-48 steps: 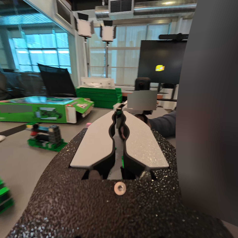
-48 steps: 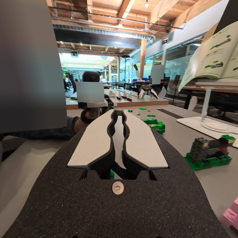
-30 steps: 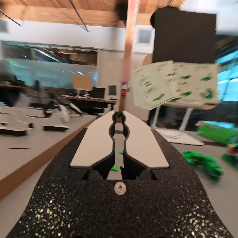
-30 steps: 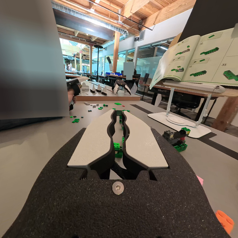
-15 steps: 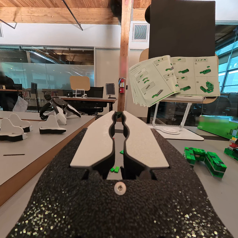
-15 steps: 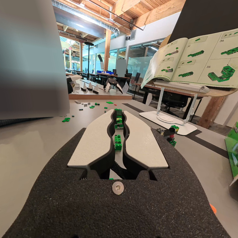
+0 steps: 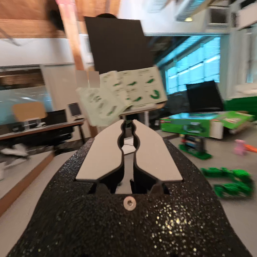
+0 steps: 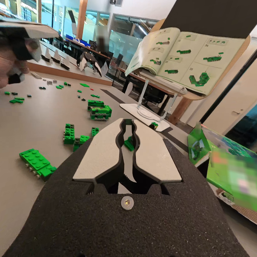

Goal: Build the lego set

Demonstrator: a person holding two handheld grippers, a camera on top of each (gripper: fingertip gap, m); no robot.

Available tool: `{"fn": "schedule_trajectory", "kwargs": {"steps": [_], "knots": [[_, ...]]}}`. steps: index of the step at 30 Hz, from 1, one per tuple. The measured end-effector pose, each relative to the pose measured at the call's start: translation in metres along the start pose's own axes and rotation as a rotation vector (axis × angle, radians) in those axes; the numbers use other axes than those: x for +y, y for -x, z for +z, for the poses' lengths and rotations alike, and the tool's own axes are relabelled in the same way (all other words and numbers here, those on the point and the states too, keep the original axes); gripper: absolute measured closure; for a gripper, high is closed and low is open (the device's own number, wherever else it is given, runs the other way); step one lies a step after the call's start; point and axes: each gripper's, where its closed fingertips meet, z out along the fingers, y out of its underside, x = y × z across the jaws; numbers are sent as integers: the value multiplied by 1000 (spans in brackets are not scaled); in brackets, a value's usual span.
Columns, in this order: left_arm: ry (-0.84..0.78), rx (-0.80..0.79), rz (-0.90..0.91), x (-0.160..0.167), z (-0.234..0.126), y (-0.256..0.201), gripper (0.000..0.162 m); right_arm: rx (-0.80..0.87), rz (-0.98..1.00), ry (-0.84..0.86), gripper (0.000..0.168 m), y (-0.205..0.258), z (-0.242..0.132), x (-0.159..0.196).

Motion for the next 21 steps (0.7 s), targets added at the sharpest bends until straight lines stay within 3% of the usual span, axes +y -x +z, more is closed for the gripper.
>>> {"fn": "schedule_trajectory", "kwargs": {"steps": [5, 10, 13, 21], "knots": [[35, 389, -41, 1, 6, -106, 155, -26, 38, 212, 161, -2, 4, 29], [74, 611, -46, 9, -3, -162, 155, -82, 23, 499, 161, 5, -1, 65], [89, 665, -30, 14, -5, -173, 155, -125, 28, 626, 161, 14, -3, 78], [114, 642, -120, 20, -2, -161, 155, -193, 109, 708, 161, 25, -8, 90]]}}
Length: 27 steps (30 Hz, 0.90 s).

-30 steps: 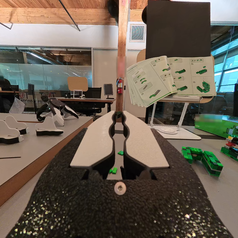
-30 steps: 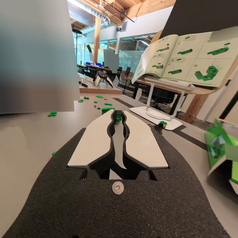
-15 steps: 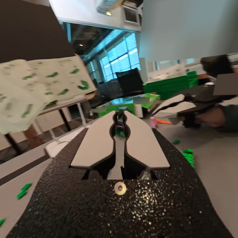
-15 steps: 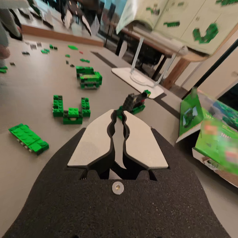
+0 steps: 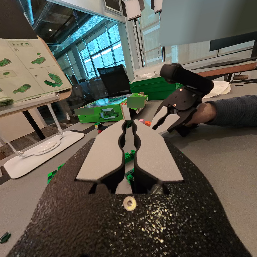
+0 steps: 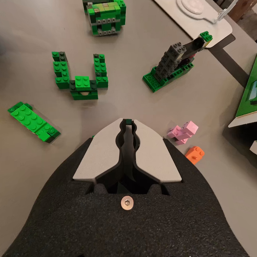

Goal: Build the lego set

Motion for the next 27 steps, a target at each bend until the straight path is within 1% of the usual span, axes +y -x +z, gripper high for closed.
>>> {"fn": "schedule_trajectory", "kwargs": {"steps": [8, 13, 16, 19, 21, 24, 27], "knots": [[7, -1, -48, 3, -1, 4, 155, -17, 10, -9, 161, 0, -2, 0], [24, 26, -46, 6, 1, -1, 155, -22, 11, -8, 151, -1, -2, 0], [28, 37, -41, 6, 1, -3, 155, 15, -24, -36, 146, -7, -10, -7], [37, 47, -29, 6, 1, -6, 155, 219, -149, -238, 140, -27, -40, -41], [39, 58, -17, 6, 2, -9, 155, 325, -208, -380, 142, -33, -61, -60], [58, 71, 31, 9, 4, -14, 155, 337, -162, -501, 144, -30, -69, -68], [99, 79, 67, 17, 6, -15, 155, 360, -165, -613, 153, -24, -71, -69]]}}
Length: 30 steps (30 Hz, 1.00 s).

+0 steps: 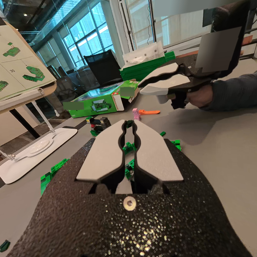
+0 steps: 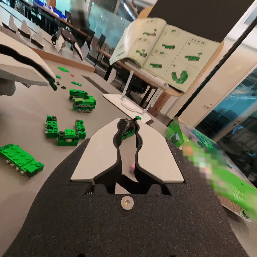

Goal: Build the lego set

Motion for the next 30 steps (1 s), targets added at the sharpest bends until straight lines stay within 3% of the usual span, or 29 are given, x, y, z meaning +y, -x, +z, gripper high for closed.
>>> {"fn": "schedule_trajectory", "kwargs": {"steps": [4, 12, 20, 30], "knots": [[-15, -16, -2, -1, -3, 4, 155, 3, -31, -112, 158, 10, -3, -11], [-59, -88, -72, -2, -10, 24, 155, -105, 110, -239, 157, 28, 6, -25], [-35, -334, 3, -3, -25, 48, 155, -237, 93, -357, 140, 55, 11, -45], [88, -515, 92, 3, -31, 47, 155, -203, 252, -323, 150, 32, 12, -33]]}}
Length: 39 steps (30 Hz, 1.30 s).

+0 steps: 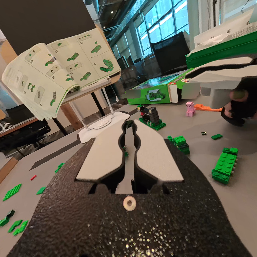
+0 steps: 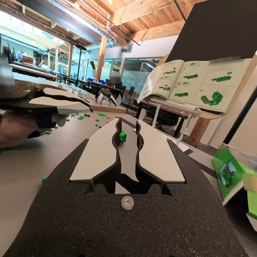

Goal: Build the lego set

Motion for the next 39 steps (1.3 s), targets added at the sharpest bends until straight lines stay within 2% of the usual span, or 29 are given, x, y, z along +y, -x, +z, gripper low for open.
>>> {"fn": "schedule_trajectory", "kwargs": {"steps": [10, 26, 39], "knots": [[47, -59, 12, 7, 2, 8, 155, -43, -41, -7, 159, 9, -1, -1], [48, -30, -1, 9, 4, 6, 155, -74, -83, -12, 168, 16, 0, -2], [43, -32, 1, 8, 3, 6, 155, -98, -95, -26, 168, 21, -1, -4]]}}
